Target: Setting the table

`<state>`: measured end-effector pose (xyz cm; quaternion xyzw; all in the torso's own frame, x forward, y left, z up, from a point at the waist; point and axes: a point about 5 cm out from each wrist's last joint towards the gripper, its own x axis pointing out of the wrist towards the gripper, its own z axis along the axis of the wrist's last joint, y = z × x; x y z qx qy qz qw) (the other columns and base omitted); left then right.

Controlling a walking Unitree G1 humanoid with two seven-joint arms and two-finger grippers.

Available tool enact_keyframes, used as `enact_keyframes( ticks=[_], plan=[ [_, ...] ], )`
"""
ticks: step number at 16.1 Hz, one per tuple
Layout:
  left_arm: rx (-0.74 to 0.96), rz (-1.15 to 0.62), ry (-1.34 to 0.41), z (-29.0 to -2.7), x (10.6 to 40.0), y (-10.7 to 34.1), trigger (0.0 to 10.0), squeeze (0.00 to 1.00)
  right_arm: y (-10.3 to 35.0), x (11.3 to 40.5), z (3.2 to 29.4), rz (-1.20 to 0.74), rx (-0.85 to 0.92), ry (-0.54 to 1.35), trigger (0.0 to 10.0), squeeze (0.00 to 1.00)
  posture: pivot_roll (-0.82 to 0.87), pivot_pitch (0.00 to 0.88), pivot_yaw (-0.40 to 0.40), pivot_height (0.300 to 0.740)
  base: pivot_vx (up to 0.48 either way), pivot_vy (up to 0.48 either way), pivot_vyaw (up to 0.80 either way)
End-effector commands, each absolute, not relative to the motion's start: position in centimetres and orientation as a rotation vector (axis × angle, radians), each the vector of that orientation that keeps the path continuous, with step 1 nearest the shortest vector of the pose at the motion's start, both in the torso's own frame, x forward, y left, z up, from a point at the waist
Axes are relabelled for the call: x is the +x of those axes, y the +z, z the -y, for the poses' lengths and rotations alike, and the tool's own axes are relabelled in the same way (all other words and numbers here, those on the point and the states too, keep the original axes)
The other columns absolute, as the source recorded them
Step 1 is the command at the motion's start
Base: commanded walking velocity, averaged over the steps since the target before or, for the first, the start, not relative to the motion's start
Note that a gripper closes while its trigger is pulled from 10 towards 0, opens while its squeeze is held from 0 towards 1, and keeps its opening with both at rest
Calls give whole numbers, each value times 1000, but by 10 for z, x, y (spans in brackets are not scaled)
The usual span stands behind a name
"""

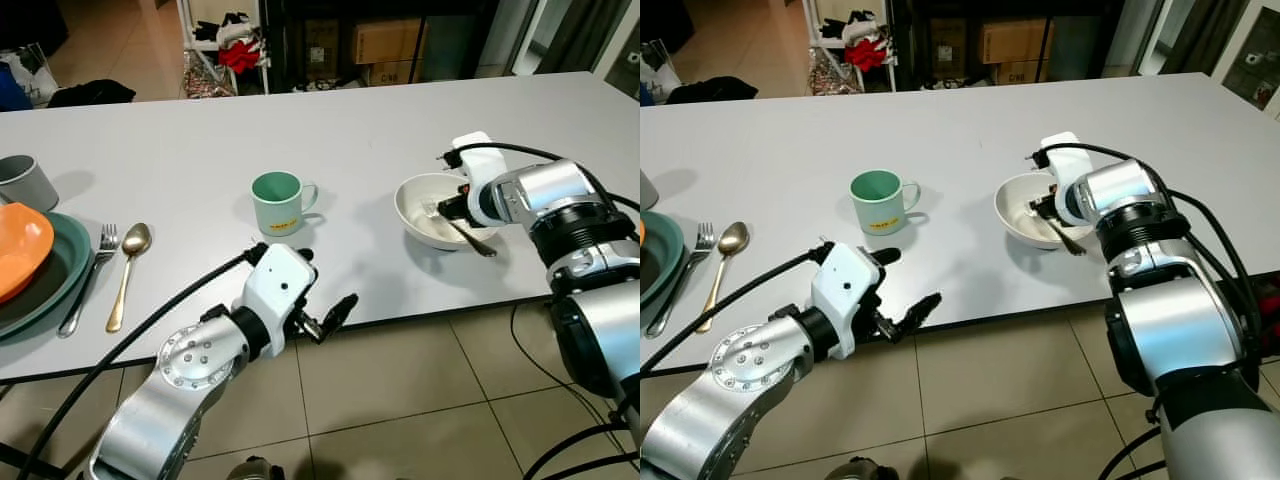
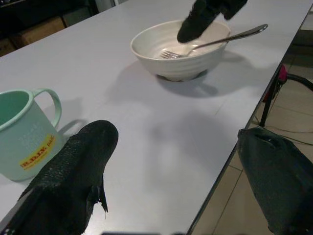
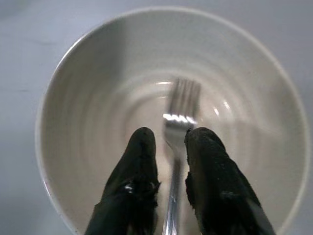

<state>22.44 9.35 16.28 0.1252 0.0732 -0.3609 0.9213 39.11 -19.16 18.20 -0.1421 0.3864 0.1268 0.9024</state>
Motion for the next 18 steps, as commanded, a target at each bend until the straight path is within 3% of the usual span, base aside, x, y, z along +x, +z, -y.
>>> enact_keyframes(
  ticks=[1,3,4,5,7,9,10,14,15,16,18],
  plan=[
    [269,-144,-739,-94,225,166,10000,0,191,395,190,-767,-295,256,10000,686,-108,0,5,740,0,0,0],
    [270,-138,-736,-95,225,167,10000,0,195,397,190,-749,-297,247,10000,663,-103,0,4,740,0,0,0],
    [264,-130,-727,-96,225,168,10000,0,200,397,190,-728,-297,245,10000,569,-101,0,3,740,0,0,0],
    [248,-114,-700,-97,225,170,10000,0,208,398,191,-681,-276,261,10000,0,-100,0,6,740,0,0,0],
    [160,-43,-554,-108,226,176,10000,0,237,388,182,-323,-95,390,10000,0,-105,0,31,740,0,0,0],
    [121,-21,-489,-114,223,177,10000,0,246,372,181,-159,-50,407,10000,0,-108,0,45,740,0,0,0],
    [108,10,-361,-127,219,177,10000,0,237,343,175,-71,-39,425,10000,0,-117,0,86,740,0,0,0],
    [27,-1,-127,-152,215,172,10000,0,200,281,150,-77,120,461,10000,27,-130,0,111,740,0,0,0],
    [16,-15,-117,-152,214,169,10000,945,192,270,143,-81,129,466,10000,1000,-131,0,111,740,0,0,800],
    [4,-26,-111,-152,212,167,10000,1000,186,259,138,-82,127,477,10000,1000,-136,0,114,740,0,0,800],
    [-13,-52,-109,-150,205,160,10000,1000,169,235,130,-77,56,499,10000,1000,-134,0,129,740,0,0,800]
  ],
)
